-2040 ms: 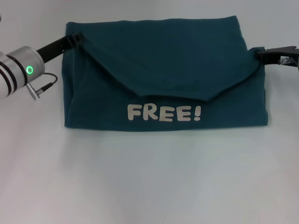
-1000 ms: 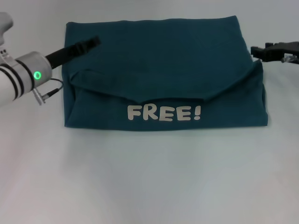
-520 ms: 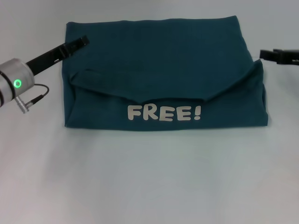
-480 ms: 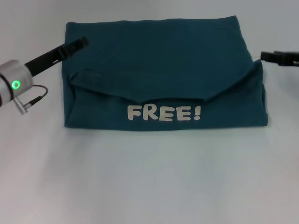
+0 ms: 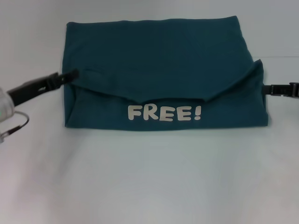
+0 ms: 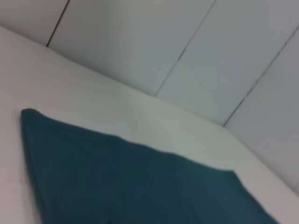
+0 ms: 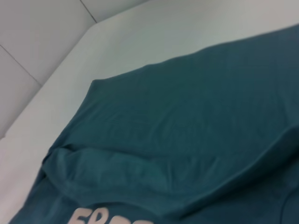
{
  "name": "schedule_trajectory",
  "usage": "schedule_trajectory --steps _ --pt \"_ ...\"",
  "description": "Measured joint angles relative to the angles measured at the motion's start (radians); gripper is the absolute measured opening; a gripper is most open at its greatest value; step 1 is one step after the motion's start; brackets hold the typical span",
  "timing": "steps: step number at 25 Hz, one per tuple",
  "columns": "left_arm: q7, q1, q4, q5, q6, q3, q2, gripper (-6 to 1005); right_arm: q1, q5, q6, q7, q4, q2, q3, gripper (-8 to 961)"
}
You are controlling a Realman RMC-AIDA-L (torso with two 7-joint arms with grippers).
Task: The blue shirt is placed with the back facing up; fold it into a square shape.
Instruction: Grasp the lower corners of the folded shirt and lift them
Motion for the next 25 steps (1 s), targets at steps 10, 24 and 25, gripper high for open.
schedule_trajectory --steps 10,24,25 --pt "0.023 0.083 0.078 0.136 0.005 0.03 -0.012 775 -0.009 0.003 -0.003 0.031 0.007 0.019 0.003 466" --pt "0.07 0.087 0.082 0.182 -0.036 0.196 -0.04 775 -0.011 0.003 0.01 0.057 0.01 0.026 0.003 465" --pt "0.076 0.087 0.083 0.182 -0.039 0.202 -0.042 775 -0.011 0.003 0.01 0.058 0.01 0.026 0.003 465"
